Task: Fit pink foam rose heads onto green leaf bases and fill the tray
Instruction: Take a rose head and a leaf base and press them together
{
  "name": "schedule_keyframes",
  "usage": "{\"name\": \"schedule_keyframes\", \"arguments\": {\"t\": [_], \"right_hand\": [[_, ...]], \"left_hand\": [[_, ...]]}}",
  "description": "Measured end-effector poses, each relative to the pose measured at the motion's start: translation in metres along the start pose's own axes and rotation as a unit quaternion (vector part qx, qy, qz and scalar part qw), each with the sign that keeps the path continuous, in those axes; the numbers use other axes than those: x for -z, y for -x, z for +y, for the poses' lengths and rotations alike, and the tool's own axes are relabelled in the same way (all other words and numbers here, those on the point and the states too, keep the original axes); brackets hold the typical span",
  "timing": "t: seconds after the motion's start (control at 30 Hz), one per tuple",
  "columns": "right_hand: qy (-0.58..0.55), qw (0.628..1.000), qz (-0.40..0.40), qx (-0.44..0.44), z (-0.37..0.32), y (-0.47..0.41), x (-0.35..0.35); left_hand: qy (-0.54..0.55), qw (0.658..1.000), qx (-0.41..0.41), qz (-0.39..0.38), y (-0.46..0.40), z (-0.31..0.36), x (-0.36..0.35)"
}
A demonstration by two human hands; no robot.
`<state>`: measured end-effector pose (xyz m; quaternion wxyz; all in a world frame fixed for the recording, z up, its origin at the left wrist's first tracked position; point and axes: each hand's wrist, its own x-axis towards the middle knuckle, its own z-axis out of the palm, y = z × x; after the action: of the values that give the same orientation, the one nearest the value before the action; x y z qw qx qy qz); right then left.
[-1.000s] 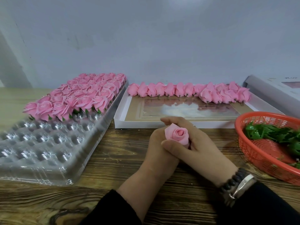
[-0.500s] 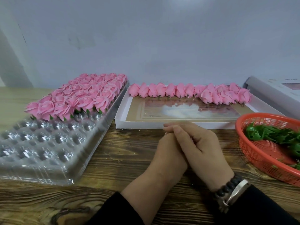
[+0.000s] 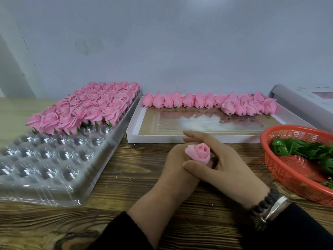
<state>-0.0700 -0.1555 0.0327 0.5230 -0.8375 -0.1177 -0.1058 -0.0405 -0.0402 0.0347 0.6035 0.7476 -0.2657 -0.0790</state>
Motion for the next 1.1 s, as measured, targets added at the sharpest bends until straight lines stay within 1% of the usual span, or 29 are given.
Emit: {"name": "schedule_keyframes", "arguments": {"t": [0.07, 0.13, 0.23, 0.3, 0.37, 0.43, 0.5, 0.57, 0.6, 0.63, 0.67, 0.73, 0.8, 0.93, 1.0, 1.1], "right_hand": [[-0.01, 1.0, 0.014, -0.001, 0.002, 0.001, -0.001], [-0.009, 0.999, 0.039, 0.013, 0.0, 0.002, -0.006], [-0.039, 0.992, 0.117, 0.028, -0.005, 0.001, -0.018], [-0.031, 0.985, 0.166, 0.032, -0.006, 0.0, -0.026], [-0.016, 0.982, 0.185, 0.028, -0.006, -0.002, -0.027], [-0.01, 0.987, 0.158, 0.011, -0.007, -0.004, -0.021], [-0.016, 0.997, 0.077, -0.01, -0.008, -0.003, -0.012], [-0.032, 0.998, -0.016, -0.041, -0.011, 0.0, -0.009], [-0.041, 0.996, -0.054, -0.055, -0.011, 0.001, -0.008], [-0.048, 0.994, -0.074, -0.058, -0.011, 0.002, -0.007], [-0.055, 0.994, -0.076, -0.051, -0.01, 0.002, -0.005], [-0.061, 0.997, -0.04, -0.022, -0.01, 0.003, -0.004], [-0.047, 0.999, 0.019, 0.004, -0.006, 0.004, -0.004], [-0.062, 0.993, 0.097, 0.007, -0.005, 0.003, -0.01], [-0.065, 0.989, 0.131, 0.007, -0.005, 0.002, -0.017], [-0.035, 0.983, 0.18, 0.02, -0.004, -0.001, -0.026]], "left_hand": [[-0.007, 0.999, -0.018, 0.039, -0.002, -0.006, 0.001], [-0.038, 0.997, -0.024, 0.059, -0.003, -0.009, -0.001], [-0.058, 0.993, -0.032, 0.096, -0.001, -0.011, -0.01], [-0.1, 0.985, -0.068, 0.123, 0.0, -0.011, -0.016], [-0.13, 0.98, -0.088, 0.125, 0.0, -0.009, -0.02], [-0.11, 0.989, -0.062, 0.077, -0.002, -0.005, -0.019], [-0.058, 0.998, -0.017, -0.015, -0.003, -0.001, -0.013], [-0.003, 0.994, 0.047, -0.095, 0.0, -0.001, -0.006], [0.008, 0.99, 0.077, -0.118, 0.004, 0.0, -0.004], [0.005, 0.988, 0.089, -0.125, 0.006, 0.001, -0.002], [-0.003, 0.989, 0.085, -0.122, 0.007, 0.002, -0.001], [-0.013, 0.993, 0.054, -0.103, 0.006, 0.005, 0.0], [-0.001, 0.998, 0.024, -0.062, 0.003, 0.004, 0.002], [-0.015, 0.999, 0.002, 0.029, -0.003, -0.004, 0.001], [-0.047, 0.998, -0.018, 0.048, -0.001, -0.006, -0.005], [-0.11, 0.988, -0.063, 0.091, 0.002, -0.008, -0.016]]}}
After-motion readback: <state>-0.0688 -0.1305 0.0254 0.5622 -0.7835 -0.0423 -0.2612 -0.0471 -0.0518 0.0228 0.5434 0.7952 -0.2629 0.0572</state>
